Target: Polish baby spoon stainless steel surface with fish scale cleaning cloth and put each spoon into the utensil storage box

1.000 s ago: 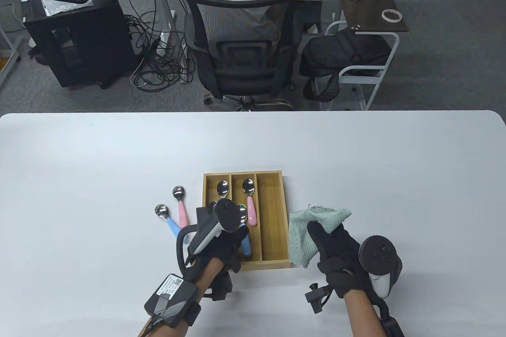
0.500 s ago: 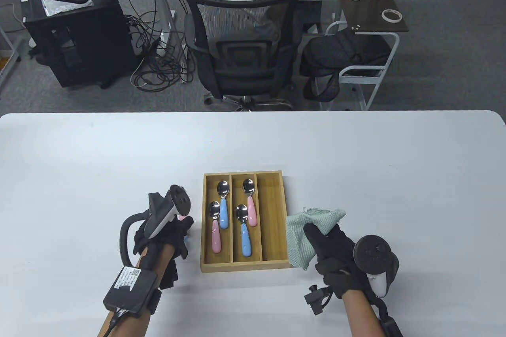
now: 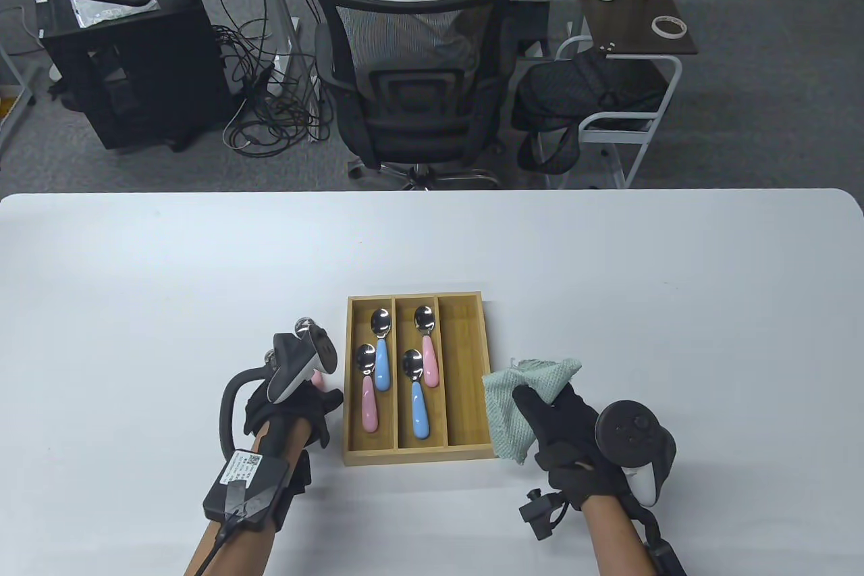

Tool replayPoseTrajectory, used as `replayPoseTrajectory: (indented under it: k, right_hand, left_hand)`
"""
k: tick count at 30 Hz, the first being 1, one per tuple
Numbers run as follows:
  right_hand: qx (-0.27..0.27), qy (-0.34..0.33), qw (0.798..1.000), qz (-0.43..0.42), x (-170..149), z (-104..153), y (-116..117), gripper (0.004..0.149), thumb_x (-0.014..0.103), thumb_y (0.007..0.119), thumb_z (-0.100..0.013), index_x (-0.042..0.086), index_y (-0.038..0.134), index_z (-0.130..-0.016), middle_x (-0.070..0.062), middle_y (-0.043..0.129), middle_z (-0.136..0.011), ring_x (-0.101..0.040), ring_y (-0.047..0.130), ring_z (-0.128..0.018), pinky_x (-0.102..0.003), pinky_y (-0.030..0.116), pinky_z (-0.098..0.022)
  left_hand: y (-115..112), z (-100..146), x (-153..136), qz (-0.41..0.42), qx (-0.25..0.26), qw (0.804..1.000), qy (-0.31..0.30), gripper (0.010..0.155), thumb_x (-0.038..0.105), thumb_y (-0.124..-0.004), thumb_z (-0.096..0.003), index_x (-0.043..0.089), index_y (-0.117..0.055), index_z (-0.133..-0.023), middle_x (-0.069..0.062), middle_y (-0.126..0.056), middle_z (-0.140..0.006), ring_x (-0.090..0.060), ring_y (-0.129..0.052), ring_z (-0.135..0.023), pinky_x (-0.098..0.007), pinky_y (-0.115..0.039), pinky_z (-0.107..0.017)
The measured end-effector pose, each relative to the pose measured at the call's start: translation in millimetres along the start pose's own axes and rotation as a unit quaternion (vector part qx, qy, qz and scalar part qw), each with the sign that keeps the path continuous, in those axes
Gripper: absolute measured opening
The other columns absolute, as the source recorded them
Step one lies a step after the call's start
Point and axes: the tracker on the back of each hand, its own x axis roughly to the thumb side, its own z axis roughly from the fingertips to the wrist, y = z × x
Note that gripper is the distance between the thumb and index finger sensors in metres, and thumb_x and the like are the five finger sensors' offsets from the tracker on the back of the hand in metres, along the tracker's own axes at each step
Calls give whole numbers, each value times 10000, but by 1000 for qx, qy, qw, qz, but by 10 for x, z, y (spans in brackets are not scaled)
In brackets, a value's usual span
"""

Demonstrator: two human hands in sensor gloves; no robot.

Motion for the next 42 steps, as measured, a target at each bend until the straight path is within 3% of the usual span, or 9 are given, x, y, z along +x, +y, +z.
replayPoseTrajectory:
  k: [7, 18, 24, 29, 33, 35, 36, 40, 42]
  right_hand:
    - [10, -4, 1000, 0, -1, -4, 11, 497, 408, 720, -627, 73, 630, -983, -40, 876, -817, -156, 1025, -576, -441, 858, -556]
    - [27, -7, 1000, 8, 3, -1, 44, 502, 407, 717, -627, 71, 626, -988, -48, 874, -823, -169, 1024, -583, -451, 853, -559]
    - [29, -7, 999, 17, -2, -4, 55, 503, 408, 711, -629, 69, 624, -990, -53, 872, -826, -172, 1023, -586, -455, 851, -560]
    - [37, -4, 999, 12, -4, -8, 74, 508, 410, 703, -632, 63, 620, -993, -61, 870, -829, -181, 1021, -590, -460, 848, -560]
    - [38, -2, 999, -4, 3, -1, 73, 510, 410, 698, -633, 60, 617, -995, -64, 870, -830, -181, 1020, -592, -461, 846, -561]
    - [44, 4, 998, -37, 8, 6, 71, 518, 416, 693, -634, 56, 614, -998, -68, 866, -835, -185, 1019, -595, -463, 846, -562]
    - [51, 10, 996, -71, 4, 11, 74, 521, 419, 691, -634, 55, 612, -999, -68, 865, -838, -186, 1019, -599, -465, 845, -563]
    - [97, 31, 977, -187, -19, 16, 127, 558, 437, 684, -634, 38, 594, -1013, -93, 850, -868, -215, 1014, -628, -482, 835, -571]
    - [127, 36, 965, -227, -38, 18, 172, 594, 457, 682, -631, 27, 575, -1026, -115, 834, -891, -238, 1006, -655, -497, 823, -581]
  left_hand:
    - [-75, -103, -11, 22, -34, 999, 20, 833, 585, -754, -570, -92, -606, -1033, -111, -878, -832, -176, -1085, -505, -299, -963, -313]
    - [-119, -205, -286, 46, -61, 996, 44, 619, 447, -671, -650, -47, -640, -1021, -92, -881, -828, -181, -1084, -504, -304, -960, -315]
    - [-203, -241, -453, 45, -39, 997, 56, 595, 484, -584, -649, 12, -644, -1007, -15, -862, -786, -147, -1053, -482, -305, -933, -317]
    - [-276, -232, -764, 123, 27, 991, 41, 595, 542, -522, -622, 84, -691, -962, 70, -867, -700, -92, -1021, -435, -293, -913, -304]
    - [-250, -103, -1089, 349, 58, 934, -38, 589, 550, -500, -626, 102, -707, -948, 73, -869, -669, -91, -1016, -433, -297, -909, -310]
    - [-217, -32, -1176, 443, 62, 886, -121, 587, 544, -503, -627, 101, -701, -958, 62, -867, -678, -101, -1015, -445, -305, -907, -321]
    - [-191, 24, -1195, 499, 53, 846, -183, 586, 540, -509, -630, 100, -684, -975, 54, -860, -698, -116, -1011, -465, -318, -901, -339]
    - [-122, 229, -1015, 547, 44, 753, -363, 583, 534, -535, -630, 105, -666, -1002, 33, -854, -737, -157, -1006, -508, -350, -890, -374]
    - [-76, 387, -847, 531, 39, 737, -416, 581, 534, -546, -624, 111, -674, -1000, 33, -861, -736, -165, -1010, -506, -356, -890, -373]
